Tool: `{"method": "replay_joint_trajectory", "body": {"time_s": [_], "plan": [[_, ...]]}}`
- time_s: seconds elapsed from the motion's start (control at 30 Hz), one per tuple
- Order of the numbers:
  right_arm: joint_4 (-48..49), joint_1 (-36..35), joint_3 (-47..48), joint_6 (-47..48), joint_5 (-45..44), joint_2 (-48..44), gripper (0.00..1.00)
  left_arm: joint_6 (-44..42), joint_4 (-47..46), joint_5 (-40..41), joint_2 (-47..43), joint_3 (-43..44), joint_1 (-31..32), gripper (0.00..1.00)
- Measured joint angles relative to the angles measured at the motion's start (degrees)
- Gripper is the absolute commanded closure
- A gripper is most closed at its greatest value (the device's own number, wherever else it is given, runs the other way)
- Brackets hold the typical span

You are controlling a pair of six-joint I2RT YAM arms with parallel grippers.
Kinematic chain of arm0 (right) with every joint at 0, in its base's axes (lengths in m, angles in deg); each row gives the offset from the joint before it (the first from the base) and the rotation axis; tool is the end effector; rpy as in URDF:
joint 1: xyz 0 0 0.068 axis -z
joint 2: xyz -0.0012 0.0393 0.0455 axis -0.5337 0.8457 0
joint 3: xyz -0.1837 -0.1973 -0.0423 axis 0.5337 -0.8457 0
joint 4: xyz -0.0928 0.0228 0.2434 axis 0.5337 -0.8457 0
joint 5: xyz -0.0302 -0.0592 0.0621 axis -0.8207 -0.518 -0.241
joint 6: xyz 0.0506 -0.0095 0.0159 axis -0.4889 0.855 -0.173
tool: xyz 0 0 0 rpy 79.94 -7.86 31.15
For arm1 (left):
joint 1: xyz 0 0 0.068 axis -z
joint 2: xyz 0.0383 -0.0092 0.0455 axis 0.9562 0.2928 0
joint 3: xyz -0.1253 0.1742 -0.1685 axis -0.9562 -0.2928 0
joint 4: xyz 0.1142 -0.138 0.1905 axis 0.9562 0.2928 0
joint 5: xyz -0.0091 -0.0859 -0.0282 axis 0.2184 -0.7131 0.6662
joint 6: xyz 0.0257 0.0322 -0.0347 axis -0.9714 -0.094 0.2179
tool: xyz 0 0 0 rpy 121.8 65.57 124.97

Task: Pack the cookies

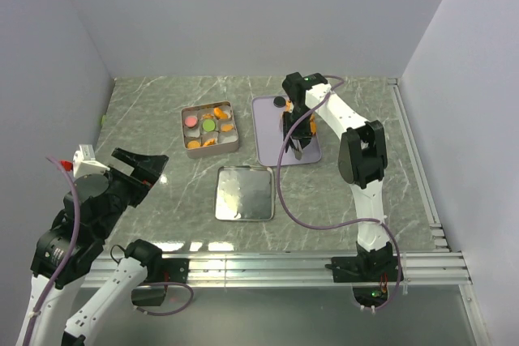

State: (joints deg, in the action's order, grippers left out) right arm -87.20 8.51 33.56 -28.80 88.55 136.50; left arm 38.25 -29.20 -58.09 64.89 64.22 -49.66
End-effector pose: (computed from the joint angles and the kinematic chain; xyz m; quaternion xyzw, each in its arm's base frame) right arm 0.3999 0.1818 0.2247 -0.0123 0.9964 0.0837 0.0002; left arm 0.0503 -0.0116 0.3781 -0.3525 0.7339 -0.3177 0.4860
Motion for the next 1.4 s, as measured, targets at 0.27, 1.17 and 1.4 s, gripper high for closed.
{"method": "replay_joint_trajectory", "body": {"time_s": [0.27,1.17,1.4], "plan": [[-0.3,0.0,0.0,-0.3,0.1,-0.6,0.58,-0.2,0.0,0.0,0.1,0.0,0.0,0.01],[-2.6,-7.4,10.2,-4.7,8.6,-11.1,0.59,1.9,1.1,-1.3,-2.9,0.0,0.0,0.02],[-2.5,-11.3,12.9,-6.0,11.6,-9.1,0.59,3.8,1.9,-1.6,-4.3,0.0,0.0,0.03]]}}
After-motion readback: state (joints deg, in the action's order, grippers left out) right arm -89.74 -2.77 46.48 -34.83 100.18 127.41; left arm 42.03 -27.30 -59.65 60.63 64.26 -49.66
